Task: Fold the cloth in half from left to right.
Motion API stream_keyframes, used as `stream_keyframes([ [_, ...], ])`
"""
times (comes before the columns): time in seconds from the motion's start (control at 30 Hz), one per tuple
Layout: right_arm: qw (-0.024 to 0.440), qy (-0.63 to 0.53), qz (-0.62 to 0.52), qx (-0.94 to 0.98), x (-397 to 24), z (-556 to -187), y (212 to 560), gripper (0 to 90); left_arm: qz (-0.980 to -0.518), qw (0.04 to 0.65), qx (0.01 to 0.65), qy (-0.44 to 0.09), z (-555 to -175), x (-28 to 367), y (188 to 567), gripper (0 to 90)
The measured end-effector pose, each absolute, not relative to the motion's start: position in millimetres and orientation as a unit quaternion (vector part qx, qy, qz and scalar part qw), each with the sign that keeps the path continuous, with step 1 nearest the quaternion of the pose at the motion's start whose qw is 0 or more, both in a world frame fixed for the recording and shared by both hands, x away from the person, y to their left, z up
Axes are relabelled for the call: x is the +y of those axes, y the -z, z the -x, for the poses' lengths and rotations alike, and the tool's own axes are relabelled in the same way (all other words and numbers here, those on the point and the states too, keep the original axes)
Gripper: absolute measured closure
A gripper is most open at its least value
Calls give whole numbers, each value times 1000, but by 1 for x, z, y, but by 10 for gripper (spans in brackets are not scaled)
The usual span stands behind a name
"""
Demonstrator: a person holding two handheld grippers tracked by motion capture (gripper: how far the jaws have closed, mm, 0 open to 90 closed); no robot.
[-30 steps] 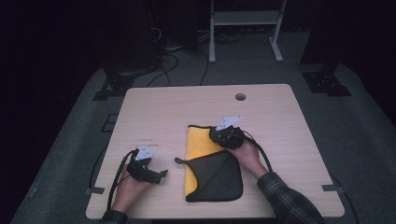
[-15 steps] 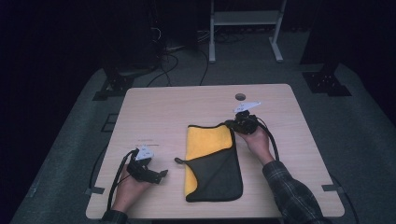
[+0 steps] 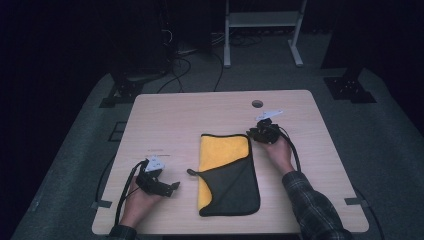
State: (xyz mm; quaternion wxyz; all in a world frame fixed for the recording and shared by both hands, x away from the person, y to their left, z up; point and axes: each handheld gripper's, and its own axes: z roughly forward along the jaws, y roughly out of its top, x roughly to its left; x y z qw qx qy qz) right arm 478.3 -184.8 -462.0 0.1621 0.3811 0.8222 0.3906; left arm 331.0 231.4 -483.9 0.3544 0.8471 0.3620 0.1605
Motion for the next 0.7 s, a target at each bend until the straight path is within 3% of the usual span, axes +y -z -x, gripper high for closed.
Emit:
stream_keyframes([
  [0.3,143,-430,-347,821,-187,-451,438,705,-847,354,363,-161,-331,231,484,0],
  [0.7,91,-441,-272,851,-145,-408,430,645,-847,354,363,-161,-331,231,484,0],
])
